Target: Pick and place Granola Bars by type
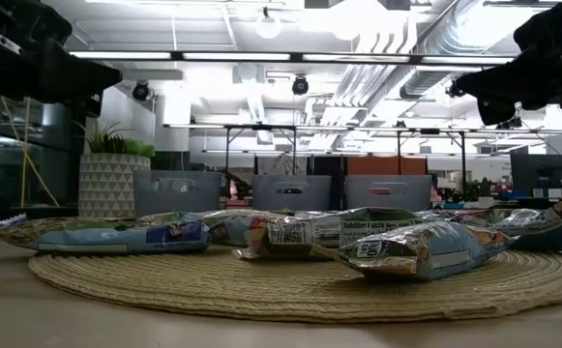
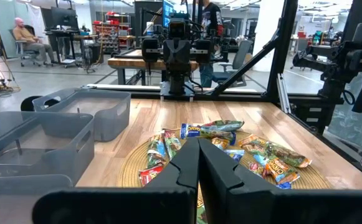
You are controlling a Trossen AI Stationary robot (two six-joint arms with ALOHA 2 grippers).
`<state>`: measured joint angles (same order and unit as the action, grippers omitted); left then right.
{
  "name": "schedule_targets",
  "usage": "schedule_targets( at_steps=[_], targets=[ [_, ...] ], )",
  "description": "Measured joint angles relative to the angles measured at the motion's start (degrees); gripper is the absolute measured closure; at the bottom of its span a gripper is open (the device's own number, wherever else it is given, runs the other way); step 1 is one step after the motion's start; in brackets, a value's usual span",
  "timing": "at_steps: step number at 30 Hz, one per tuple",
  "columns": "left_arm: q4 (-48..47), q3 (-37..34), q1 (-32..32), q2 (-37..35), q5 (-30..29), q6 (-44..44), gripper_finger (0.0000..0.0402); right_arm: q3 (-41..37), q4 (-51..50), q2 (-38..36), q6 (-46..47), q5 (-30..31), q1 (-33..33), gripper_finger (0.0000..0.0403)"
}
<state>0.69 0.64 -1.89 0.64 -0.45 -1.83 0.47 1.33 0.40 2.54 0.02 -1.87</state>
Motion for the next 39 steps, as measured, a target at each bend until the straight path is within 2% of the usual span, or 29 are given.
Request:
schedule_targets(
  at_steps=[15,22,26,31,39],
  targets=[
    [0.24,0.0,0.0,0.0,-0.13,-0.38,0.0401,0.0,0.01,0.0,0.0,0.0,0.01,0.0402],
    [0.11,0.0,0.0,0.02,-0.1,-9.01,0.0401,0.0,0.01,-0.01,0.0,0.0,0.0,0.0402],
    [0.06,0.0,0.0,0.0,-0.21,-18.86,0.0401,0.0,0.02,-0.01,0.0,0.0,0.0,0.0402],
    [1.22,0.0,0.0,0.02,-3.1,-31.78,0.0401,0.0,0.02,0.0,0.0,0.0,0.01,0.0402],
    [2.85,0.0,0.0,0.01,-4.8,-36.26,0.0401,0.0,0.04,0.01,-6.15,0.78,0.0,0.0402]
  ],
)
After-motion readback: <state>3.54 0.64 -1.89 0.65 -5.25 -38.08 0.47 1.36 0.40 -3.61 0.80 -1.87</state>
